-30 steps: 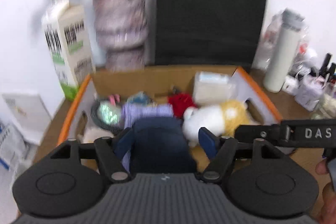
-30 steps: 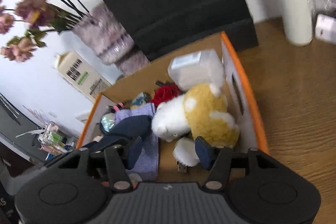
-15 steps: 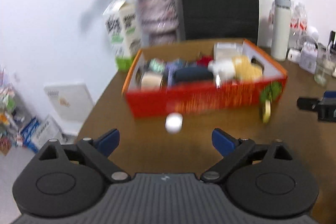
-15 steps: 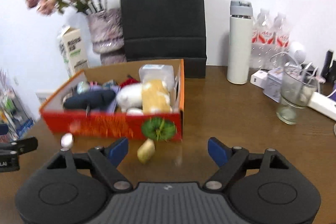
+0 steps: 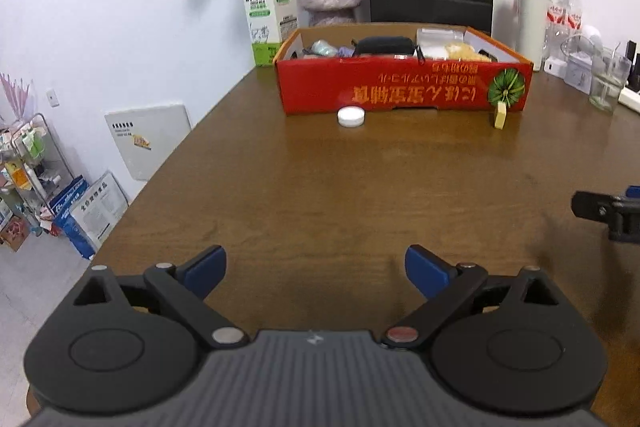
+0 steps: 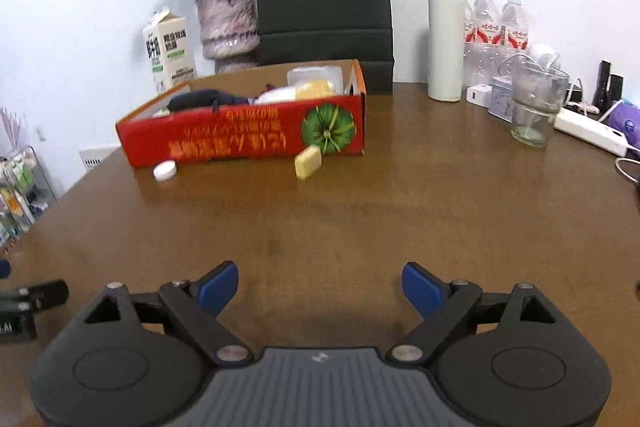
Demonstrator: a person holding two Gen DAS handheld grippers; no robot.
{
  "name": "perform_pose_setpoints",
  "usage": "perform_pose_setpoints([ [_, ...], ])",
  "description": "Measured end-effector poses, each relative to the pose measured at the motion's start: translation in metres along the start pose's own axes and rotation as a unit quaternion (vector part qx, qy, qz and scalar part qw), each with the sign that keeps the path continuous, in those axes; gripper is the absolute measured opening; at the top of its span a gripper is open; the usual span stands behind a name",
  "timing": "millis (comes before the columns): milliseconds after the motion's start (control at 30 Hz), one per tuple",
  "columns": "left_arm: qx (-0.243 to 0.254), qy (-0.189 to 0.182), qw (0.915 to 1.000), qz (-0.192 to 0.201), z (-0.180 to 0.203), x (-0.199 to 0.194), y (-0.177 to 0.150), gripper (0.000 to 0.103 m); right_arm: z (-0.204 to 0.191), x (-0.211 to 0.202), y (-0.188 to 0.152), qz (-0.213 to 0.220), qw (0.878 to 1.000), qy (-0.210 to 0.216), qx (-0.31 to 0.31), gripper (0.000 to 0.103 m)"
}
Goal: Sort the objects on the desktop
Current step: 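Move both grippers back over the small cap and yellow block, then grasp the small white cap with the left gripper while the right gripper grasps the yellow block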
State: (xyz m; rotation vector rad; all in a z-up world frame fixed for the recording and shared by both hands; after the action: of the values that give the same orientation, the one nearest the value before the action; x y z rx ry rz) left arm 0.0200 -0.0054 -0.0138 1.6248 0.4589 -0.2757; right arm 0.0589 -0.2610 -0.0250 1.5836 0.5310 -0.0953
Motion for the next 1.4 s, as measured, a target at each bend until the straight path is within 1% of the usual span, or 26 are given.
perform_pose_setpoints([
  [100,0.0,0.005,1.0,-0.002,-0.003,-0.002,-0.004,0.099,0.0,-0.012,-0.01,0.002,1.0,0.002,0.011,0.089],
  [200,-0.004,0.002,1.0,-0.001,-0.003,-0.003,-0.004,0.099,0.002,-0.019,-0.015,0.007,1.0,-0.001,0.024,0.09],
  [367,-0.01,-0.011,0.9999,0.0,0.003,-0.001,-0.007,0.099,0.008,-0.02,-0.019,0.015,0.999,-0.005,0.037,0.091],
  [433,-0.005,-0.015,0.9999,-0.005,0.008,0.001,-0.011,0.099,0.012,-0.021,-0.018,0.016,0.998,0.004,0.053,0.091],
  [500,0.0,-0.018,0.9998,-0.005,0.011,0.004,-0.012,0.099,0.014,-0.021,-0.018,0.017,0.998,0.004,0.061,0.091],
  [633,-0.003,-0.018,0.9998,-0.009,0.013,0.013,-0.01,0.099,0.014,-0.021,-0.018,0.009,0.998,0.013,0.057,0.091],
  [733,0.002,-0.02,0.9998,-0.002,0.013,0.022,-0.003,0.098,0.018,-0.021,-0.011,0.017,0.999,0.013,0.041,0.088],
  [767,0.005,-0.019,0.9998,-0.002,0.011,0.027,0.002,0.096,0.021,-0.018,-0.007,0.018,0.999,0.012,0.031,0.086],
  [800,0.007,-0.02,0.9998,-0.002,0.011,0.033,0.006,0.094,0.023,-0.014,-0.004,0.016,1.0,0.01,0.024,0.081],
  [833,0.006,-0.024,0.9997,-0.001,0.009,0.04,0.012,0.092,0.025,-0.009,-0.001,0.013,1.0,0.006,0.019,0.077],
  [867,0.003,-0.029,0.9996,-0.001,0.009,0.047,0.019,0.088,0.027,0.0,0.003,0.004,1.0,0.007,0.016,0.07],
  [900,0.0,-0.036,0.9993,0.0,0.008,0.054,0.026,0.083,0.027,0.006,0.006,-0.003,1.0,0.013,0.016,0.066],
  [967,-0.007,-0.064,0.9979,0.005,0.011,0.075,0.043,0.082,0.025,0.022,0.014,-0.008,1.0,0.026,0.015,0.065],
  [1033,-0.009,-0.074,0.9971,0.013,0.014,0.096,0.059,0.082,0.023,0.038,0.025,0.002,0.999,0.037,0.011,0.064],
  [1067,-0.002,-0.081,0.9965,0.02,0.018,0.109,0.066,0.082,0.019,0.048,0.033,0.009,0.999,0.045,0.014,0.064],
  [1133,-0.005,-0.092,0.9956,0.016,0.023,0.134,0.073,0.081,0.012,0.068,0.042,0.013,0.998,0.055,0.019,0.062],
  [1200,-0.013,-0.1,0.9949,0.003,0.025,0.155,0.074,0.068,0.005,0.093,0.051,0.014,0.998,0.05,0.023,0.059],
  [1267,-0.016,-0.097,0.9951,-0.003,0.025,0.172,0.076,0.063,-0.002,0.113,0.057,0.016,0.999,0.043,0.022,0.056],
  [1333,-0.022,-0.089,0.9957,-0.007,0.023,0.183,0.075,0.061,-0.008,0.133,0.057,0.004,1.0,0.026,0.008,0.05],
  [1367,-0.026,-0.088,0.9957,-0.011,0.022,0.188,0.074,0.059,-0.01,0.141,0.056,-0.002,1.0,0.019,0.005,0.044],
  [1400,-0.033,-0.088,0.9955,-0.012,0.021,0.193,0.074,0.058,-0.011,0.148,0.055,-0.008,1.0,0.017,0.008,0.04],
])
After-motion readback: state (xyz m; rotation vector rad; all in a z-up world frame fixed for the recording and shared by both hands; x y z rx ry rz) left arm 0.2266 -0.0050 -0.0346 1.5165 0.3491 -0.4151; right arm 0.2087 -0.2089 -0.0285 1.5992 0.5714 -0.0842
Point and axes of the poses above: each gripper's, at about its wrist camera, not at the fingertips, and x roughly the way its jaws point, z to its right, y to its top, the point moved 7 cm from there along x, roughly the way its jaws point, and after that the axes turned 14 degrees about z, right-handed, at the moved point
